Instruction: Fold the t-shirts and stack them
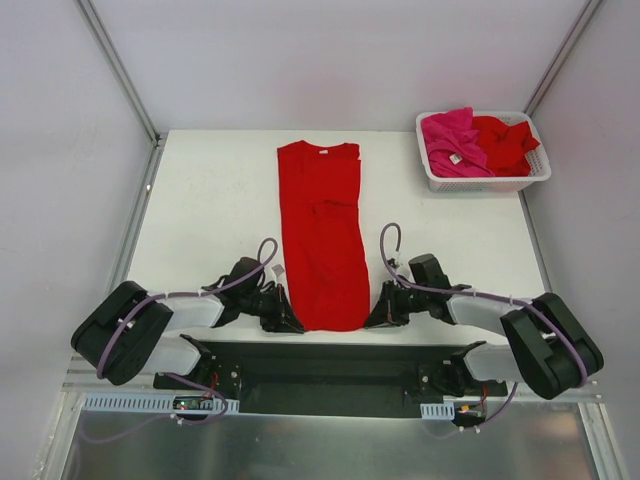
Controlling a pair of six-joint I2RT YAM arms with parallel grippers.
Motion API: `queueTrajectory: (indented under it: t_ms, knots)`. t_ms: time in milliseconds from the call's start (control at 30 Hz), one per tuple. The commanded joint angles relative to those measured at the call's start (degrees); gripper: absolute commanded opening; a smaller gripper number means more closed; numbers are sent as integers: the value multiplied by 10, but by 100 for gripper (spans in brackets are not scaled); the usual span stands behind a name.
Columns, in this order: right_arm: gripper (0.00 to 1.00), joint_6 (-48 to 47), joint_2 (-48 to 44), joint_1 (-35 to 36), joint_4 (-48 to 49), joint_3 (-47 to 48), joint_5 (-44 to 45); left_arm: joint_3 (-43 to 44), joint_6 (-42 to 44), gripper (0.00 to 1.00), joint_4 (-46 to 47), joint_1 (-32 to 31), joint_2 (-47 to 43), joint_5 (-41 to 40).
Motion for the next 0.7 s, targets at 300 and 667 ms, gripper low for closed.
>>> queueTrajectory:
  t_ms: [300,667]
  knots:
    - [1,-31,-108,45,-144,17,37,56,65,0,-168,1,-89,-2]
    - [2,-35,-110,92,-175,30,49,79,88,0,-269,7,-106,-4]
